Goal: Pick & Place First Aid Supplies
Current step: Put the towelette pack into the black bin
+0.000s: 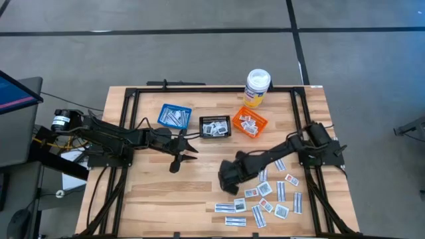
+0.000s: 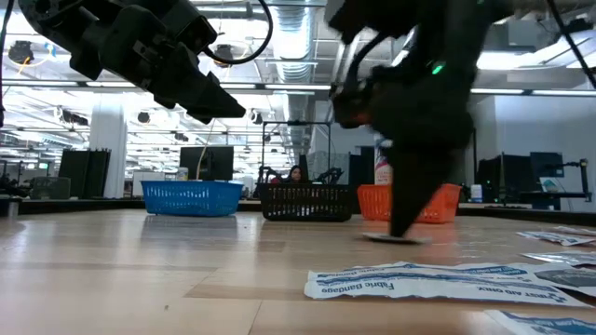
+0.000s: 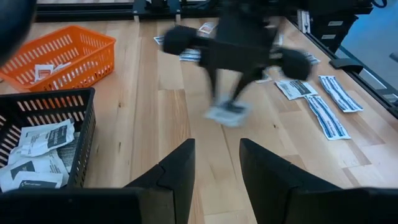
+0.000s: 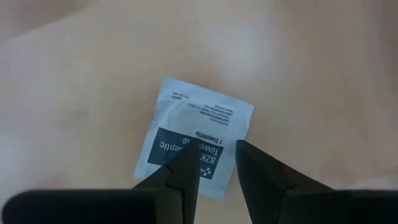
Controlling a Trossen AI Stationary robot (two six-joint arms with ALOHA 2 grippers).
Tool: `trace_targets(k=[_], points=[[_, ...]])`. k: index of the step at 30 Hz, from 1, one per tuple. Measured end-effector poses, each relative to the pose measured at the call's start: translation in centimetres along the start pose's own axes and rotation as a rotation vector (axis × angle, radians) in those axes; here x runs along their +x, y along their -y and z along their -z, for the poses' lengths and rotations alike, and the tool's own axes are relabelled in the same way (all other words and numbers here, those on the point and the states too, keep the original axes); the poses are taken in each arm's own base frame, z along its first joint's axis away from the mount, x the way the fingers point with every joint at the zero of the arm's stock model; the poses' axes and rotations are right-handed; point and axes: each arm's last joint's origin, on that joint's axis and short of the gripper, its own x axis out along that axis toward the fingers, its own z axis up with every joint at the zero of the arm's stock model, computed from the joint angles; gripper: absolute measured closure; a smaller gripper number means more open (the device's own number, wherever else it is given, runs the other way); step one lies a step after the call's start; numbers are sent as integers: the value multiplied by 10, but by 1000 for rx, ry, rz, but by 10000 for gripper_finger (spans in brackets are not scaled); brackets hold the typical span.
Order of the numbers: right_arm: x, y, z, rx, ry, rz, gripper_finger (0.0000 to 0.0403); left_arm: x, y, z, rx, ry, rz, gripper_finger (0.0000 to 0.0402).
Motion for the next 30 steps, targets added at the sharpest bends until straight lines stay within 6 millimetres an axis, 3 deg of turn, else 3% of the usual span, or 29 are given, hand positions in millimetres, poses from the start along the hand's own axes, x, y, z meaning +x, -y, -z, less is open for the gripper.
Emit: trace_targets(k=[5,15,30], points=[[0,19,-11,50,18,55,305,0,0,0,0,0,0,276],[5,38,-20,101,-14,68,305,0,0,0,-44,-1,2,276],[9,54,-34,-143,-15,29,305,0,0,0,-44,5,2,276]])
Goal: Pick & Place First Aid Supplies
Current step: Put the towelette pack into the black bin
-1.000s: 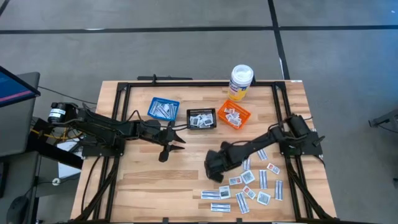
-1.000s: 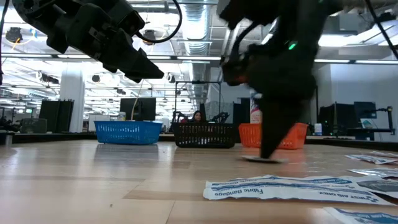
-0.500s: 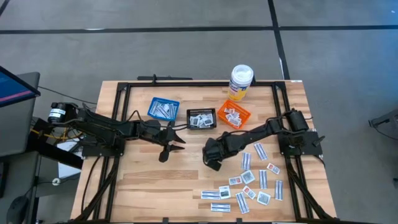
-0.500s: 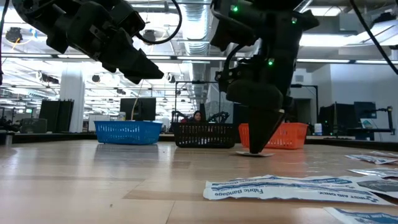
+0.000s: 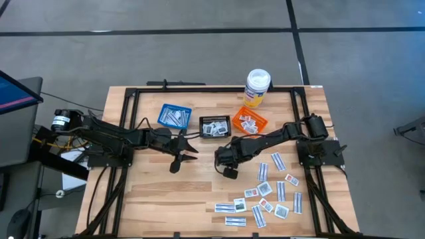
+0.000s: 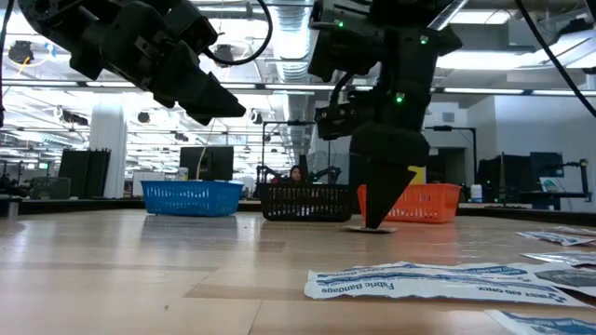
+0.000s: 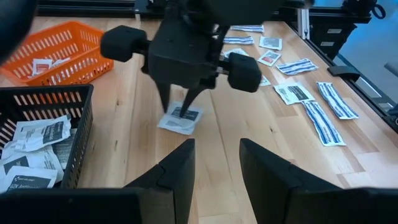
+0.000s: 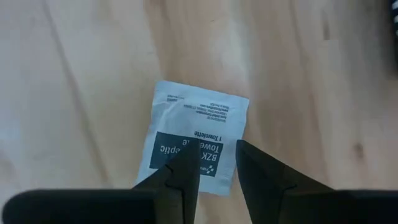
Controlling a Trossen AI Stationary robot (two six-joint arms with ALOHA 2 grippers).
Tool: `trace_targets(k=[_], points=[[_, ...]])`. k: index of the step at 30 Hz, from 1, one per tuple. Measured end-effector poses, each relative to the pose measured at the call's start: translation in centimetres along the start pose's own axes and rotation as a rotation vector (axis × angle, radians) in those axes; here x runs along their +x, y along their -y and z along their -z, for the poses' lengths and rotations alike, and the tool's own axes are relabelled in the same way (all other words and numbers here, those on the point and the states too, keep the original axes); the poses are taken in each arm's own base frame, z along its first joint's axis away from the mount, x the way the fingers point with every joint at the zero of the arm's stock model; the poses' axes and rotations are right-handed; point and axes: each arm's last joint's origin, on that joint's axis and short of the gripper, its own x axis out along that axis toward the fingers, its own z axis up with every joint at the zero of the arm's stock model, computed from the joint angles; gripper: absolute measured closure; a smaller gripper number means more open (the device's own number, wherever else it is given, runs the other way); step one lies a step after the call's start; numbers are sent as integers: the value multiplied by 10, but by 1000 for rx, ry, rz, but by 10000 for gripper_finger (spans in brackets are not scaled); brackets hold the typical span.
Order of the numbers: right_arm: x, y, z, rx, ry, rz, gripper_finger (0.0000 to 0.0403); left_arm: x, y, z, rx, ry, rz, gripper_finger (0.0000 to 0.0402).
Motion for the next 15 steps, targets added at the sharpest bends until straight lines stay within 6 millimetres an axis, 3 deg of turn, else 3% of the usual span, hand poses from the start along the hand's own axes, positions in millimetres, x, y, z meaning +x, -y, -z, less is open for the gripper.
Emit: trace_targets(k=[15], points=[[4,17,-9,17,0,-43,305,0,0,1,-1,-11,1,276]])
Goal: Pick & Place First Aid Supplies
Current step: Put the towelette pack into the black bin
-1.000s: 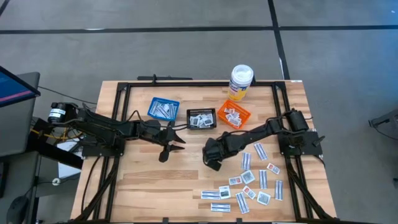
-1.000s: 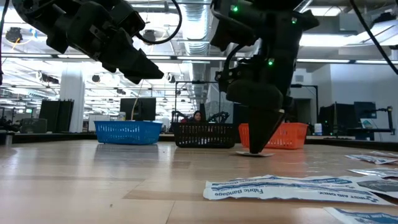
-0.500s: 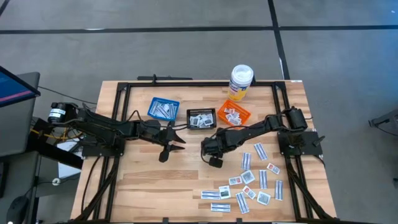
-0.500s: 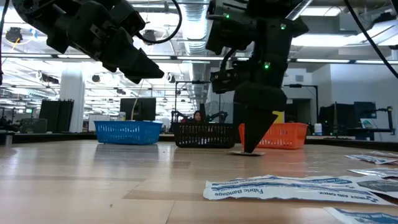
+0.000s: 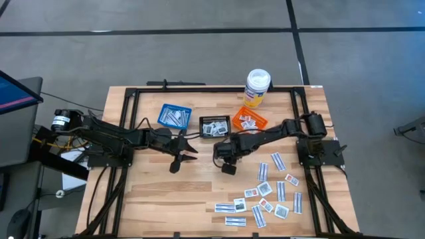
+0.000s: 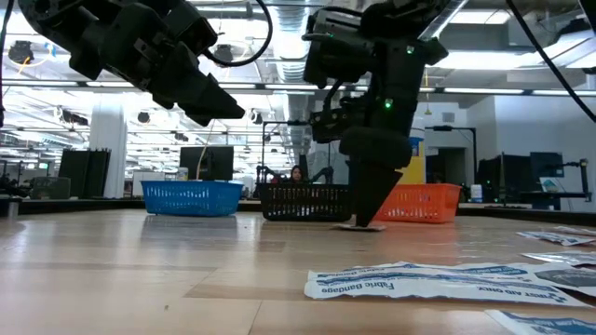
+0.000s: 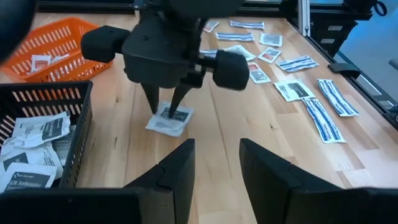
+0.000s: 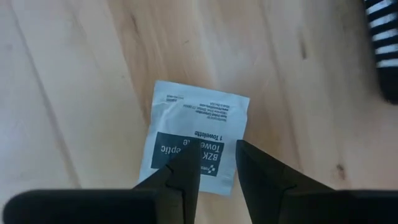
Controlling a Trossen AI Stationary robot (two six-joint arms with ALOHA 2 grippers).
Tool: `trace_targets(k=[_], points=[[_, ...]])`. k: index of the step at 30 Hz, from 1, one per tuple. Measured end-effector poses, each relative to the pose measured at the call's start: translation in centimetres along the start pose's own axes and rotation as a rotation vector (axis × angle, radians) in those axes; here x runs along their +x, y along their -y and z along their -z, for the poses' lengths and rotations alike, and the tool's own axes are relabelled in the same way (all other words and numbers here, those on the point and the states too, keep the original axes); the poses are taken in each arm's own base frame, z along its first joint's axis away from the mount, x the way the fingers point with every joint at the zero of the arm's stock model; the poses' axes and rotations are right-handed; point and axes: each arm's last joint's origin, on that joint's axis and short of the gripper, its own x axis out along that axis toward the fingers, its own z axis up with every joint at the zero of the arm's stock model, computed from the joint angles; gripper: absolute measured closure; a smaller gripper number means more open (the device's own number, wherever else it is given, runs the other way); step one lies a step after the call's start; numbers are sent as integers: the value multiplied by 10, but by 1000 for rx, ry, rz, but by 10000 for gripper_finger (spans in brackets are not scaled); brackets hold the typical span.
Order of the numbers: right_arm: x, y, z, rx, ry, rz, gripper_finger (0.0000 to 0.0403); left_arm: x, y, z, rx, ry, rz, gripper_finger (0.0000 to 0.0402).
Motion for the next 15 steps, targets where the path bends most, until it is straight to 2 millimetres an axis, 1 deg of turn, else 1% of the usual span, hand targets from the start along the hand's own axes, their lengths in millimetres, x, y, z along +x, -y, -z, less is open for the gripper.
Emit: trace_targets(k=[3,6,9,11,15], points=[[-4,1,-1,21,-52,-57,305,0,0,2,-2,-18,1,276],[-14,-2,-4,7,-107,-75,305,0,0,2,-2,-20,1,276],[-25,-7,-9,-26,-107,-65,305,0,0,2,-2,-21,1,276],[-29,-9,-12,-32,-95,-62,305,0,0,2,-2,-21,1,276],[-30,-10,-15,-4,-76,-79,305,0,0,2,-2,-22,2,276]])
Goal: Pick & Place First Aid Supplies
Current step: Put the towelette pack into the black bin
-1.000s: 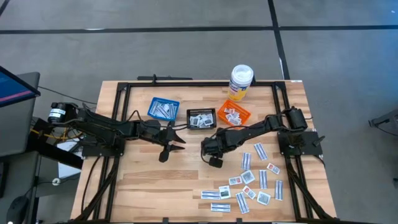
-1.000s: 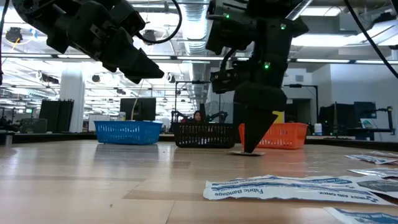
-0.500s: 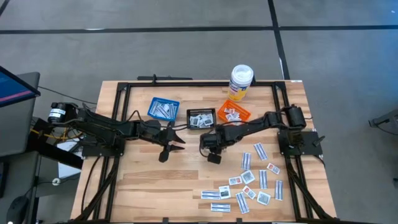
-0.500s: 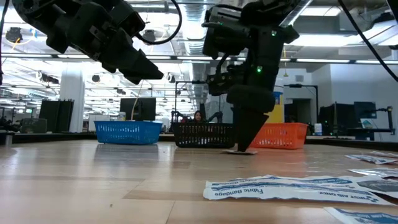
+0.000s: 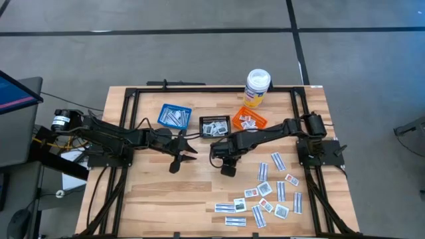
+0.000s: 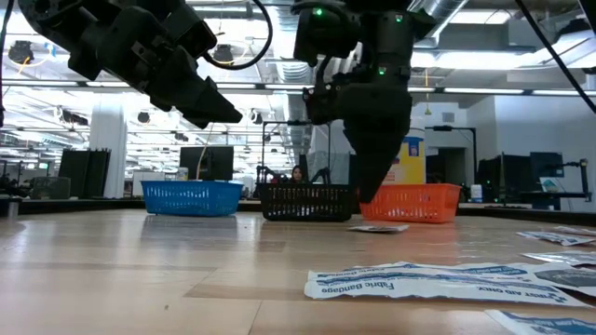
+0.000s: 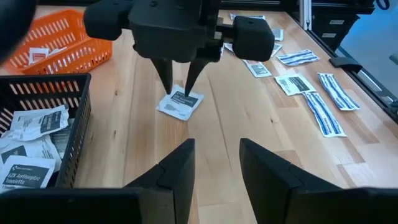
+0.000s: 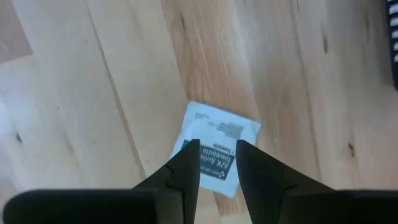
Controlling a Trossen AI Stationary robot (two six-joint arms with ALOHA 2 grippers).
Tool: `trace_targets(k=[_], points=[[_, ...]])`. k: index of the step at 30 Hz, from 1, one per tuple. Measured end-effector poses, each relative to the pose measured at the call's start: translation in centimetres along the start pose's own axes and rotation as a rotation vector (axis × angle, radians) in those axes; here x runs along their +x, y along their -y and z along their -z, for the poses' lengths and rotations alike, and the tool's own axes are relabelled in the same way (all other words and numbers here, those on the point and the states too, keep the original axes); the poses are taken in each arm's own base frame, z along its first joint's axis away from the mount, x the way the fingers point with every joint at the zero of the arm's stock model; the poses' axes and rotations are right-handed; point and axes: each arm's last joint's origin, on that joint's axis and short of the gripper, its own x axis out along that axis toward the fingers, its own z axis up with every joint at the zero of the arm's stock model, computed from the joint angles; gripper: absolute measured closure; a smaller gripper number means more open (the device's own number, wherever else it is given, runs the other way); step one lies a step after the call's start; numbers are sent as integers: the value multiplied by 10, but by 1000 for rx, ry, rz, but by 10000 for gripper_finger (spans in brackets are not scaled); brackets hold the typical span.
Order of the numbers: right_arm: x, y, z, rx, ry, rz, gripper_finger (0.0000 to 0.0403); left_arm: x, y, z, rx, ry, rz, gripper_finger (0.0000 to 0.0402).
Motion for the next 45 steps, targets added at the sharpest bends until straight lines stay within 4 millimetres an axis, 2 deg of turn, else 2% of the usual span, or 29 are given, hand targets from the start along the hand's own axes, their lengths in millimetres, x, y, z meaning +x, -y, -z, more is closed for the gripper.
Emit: trace_targets(k=[10,15,20,25,31,35,41,45], points=[[-1,-7,3,2,-39,-88,293,0,2,0,-1,-2,55,276],[-1,-8,2,-5,-26,-103,249,0,2,0,-1,-4,59,276],[-1,-18,5,-30,-24,-122,196,0,2,0,-1,-4,58,276],[5,-25,16,1,-17,-34,158,0,2,0,-1,-4,59,276],[16,-18,17,145,-3,52,153,0,2,1,-1,-5,59,276],[22,-9,16,217,-11,1,152,0,2,1,-3,-9,59,276],[29,4,20,241,-32,20,152,0,2,2,-29,-17,59,276],[29,4,19,231,-27,19,157,0,2,2,-30,-21,59,276]])
